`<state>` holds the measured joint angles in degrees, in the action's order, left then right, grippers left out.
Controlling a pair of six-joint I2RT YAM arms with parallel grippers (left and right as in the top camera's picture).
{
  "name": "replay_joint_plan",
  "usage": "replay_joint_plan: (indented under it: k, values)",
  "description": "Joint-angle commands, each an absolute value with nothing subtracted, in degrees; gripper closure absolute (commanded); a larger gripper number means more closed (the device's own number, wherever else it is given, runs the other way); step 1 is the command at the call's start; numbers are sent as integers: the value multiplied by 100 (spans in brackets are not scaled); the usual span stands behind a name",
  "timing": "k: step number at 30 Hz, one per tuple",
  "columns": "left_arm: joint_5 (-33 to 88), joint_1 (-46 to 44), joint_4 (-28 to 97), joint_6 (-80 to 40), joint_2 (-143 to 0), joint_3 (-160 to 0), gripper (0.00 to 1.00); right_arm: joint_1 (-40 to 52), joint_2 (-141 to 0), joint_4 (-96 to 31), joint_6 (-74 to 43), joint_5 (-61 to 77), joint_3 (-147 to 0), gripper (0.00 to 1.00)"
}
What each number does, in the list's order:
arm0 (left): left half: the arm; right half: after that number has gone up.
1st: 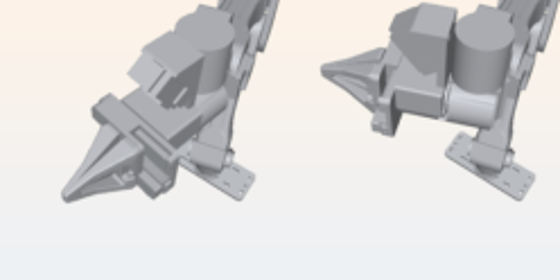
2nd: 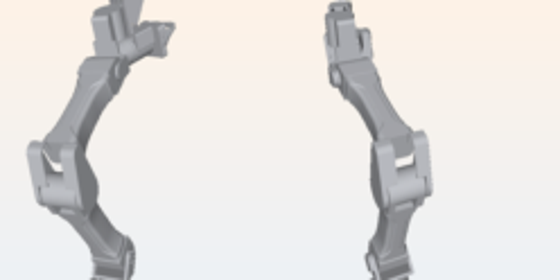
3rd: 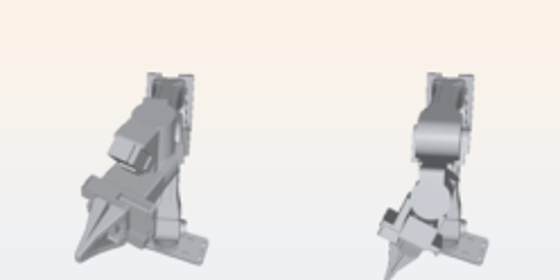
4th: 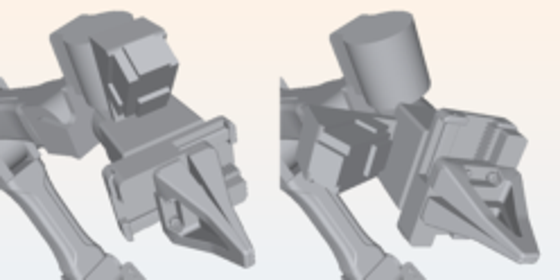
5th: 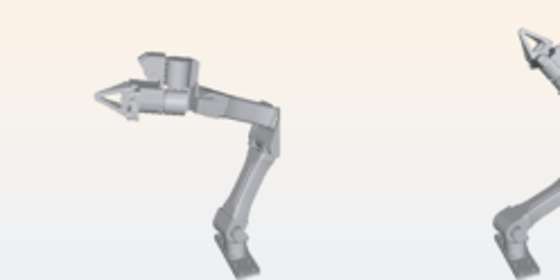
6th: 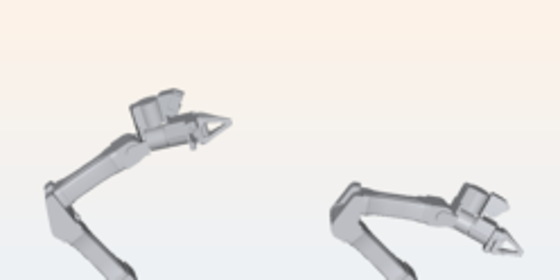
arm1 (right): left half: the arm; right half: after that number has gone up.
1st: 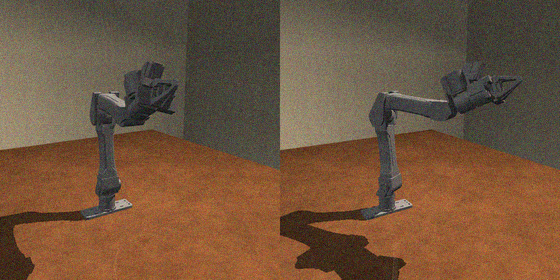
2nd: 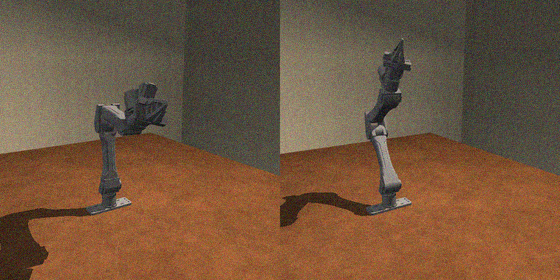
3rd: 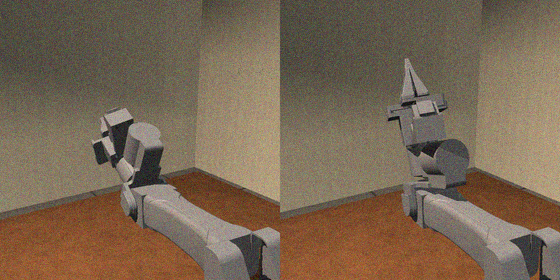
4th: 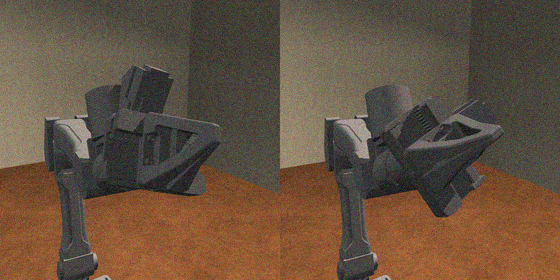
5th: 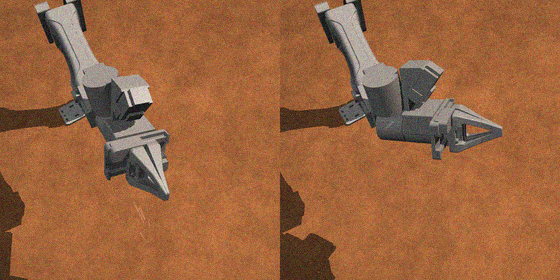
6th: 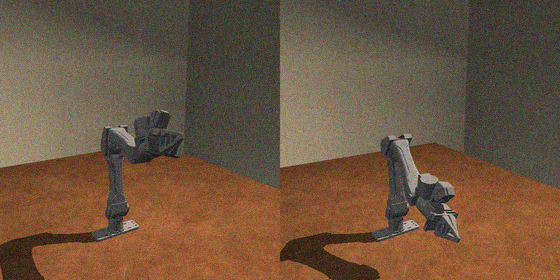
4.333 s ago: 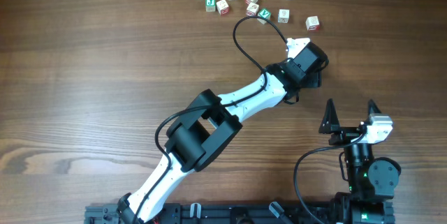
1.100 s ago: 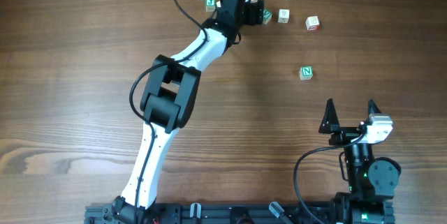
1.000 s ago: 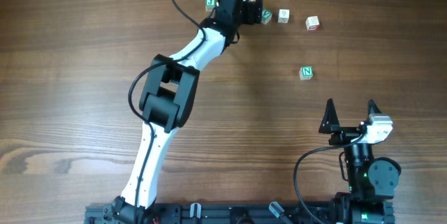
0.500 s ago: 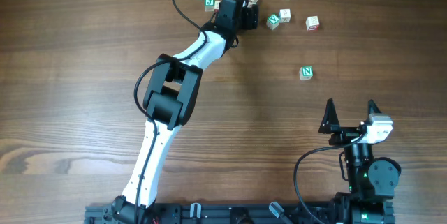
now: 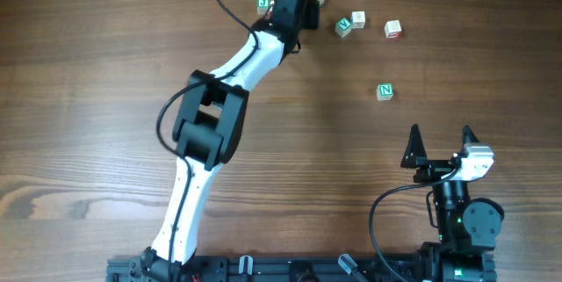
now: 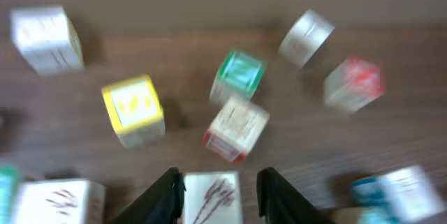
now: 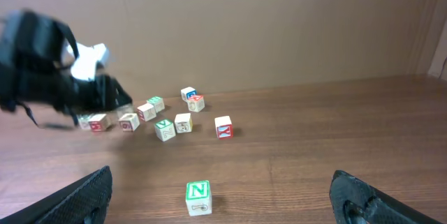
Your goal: Form a tower
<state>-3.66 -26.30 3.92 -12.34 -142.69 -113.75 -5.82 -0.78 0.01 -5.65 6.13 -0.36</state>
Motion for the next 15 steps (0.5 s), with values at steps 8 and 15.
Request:
replay_joint_plan:
  k: [8, 15]
  values:
    - [-499, -2659, 1448, -1240, -13052, -11358, 22, -611, -43, 30, -462, 558, -30, 0]
    - [-458, -2738, 1120, -1243, -14099, -11358, 19, -611, -43, 30, -462, 558, -30, 0]
